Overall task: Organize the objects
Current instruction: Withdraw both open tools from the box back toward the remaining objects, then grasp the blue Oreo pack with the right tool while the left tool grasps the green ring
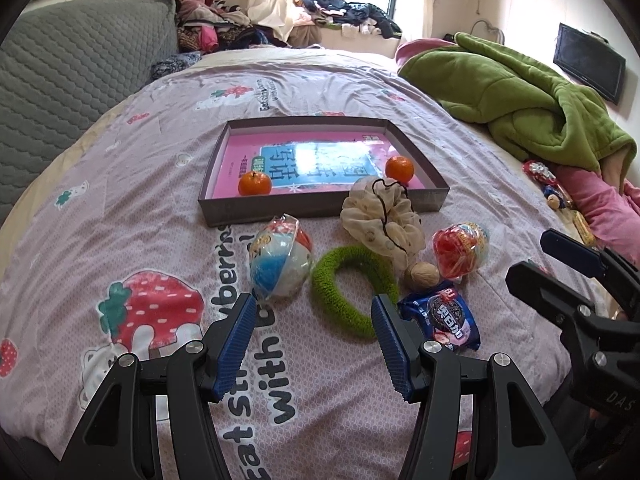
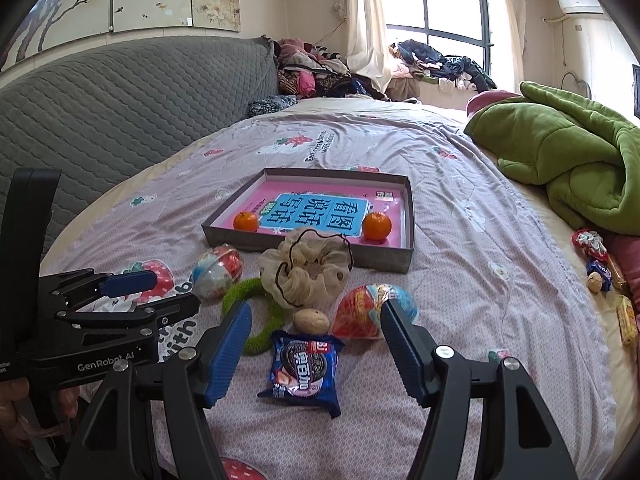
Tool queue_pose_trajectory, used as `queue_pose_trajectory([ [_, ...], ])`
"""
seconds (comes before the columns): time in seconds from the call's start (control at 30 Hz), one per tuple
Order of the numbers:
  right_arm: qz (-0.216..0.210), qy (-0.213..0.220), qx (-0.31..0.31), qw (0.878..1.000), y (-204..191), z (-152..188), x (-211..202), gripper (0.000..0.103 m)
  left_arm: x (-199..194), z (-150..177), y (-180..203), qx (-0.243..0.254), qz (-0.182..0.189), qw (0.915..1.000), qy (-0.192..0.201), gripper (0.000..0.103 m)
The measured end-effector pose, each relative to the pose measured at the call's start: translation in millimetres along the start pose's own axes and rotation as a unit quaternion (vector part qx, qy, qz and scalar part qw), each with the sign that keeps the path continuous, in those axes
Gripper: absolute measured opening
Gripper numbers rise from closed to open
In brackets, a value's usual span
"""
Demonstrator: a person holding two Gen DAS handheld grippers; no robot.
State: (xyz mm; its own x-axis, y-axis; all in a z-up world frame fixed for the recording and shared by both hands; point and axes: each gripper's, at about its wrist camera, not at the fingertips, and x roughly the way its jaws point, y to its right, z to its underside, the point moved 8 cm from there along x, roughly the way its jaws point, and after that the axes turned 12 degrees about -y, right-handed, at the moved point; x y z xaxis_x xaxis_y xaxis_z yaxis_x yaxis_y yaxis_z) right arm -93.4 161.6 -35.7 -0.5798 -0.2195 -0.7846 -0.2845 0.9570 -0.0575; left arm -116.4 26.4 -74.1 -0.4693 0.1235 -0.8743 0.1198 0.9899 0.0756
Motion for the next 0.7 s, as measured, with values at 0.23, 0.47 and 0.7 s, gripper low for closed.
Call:
queue_pose_trajectory([
  [0.23, 0.000, -0.016, -0.001, 1.000, -3.0, 11.7, 8.6, 0.067, 7.0, 2.7, -0.3, -0.003, 0.000, 0.9999, -0.010, 0.062],
  [0.47, -0.002, -0.027, -0.004, 1.000, -4.5, 17.5, 16.1, 0.067, 18.8, 6.0, -1.1, -0.011, -0.004, 0.9996, -0.027, 0.062],
  [0.7, 0.000, -0.043, -0.005, 0.999, -5.2, 22.6, 27.0, 0.066, 25.4, 4.9, -0.1, -0.015, -0.006, 0.9994, -0.031, 0.062],
])
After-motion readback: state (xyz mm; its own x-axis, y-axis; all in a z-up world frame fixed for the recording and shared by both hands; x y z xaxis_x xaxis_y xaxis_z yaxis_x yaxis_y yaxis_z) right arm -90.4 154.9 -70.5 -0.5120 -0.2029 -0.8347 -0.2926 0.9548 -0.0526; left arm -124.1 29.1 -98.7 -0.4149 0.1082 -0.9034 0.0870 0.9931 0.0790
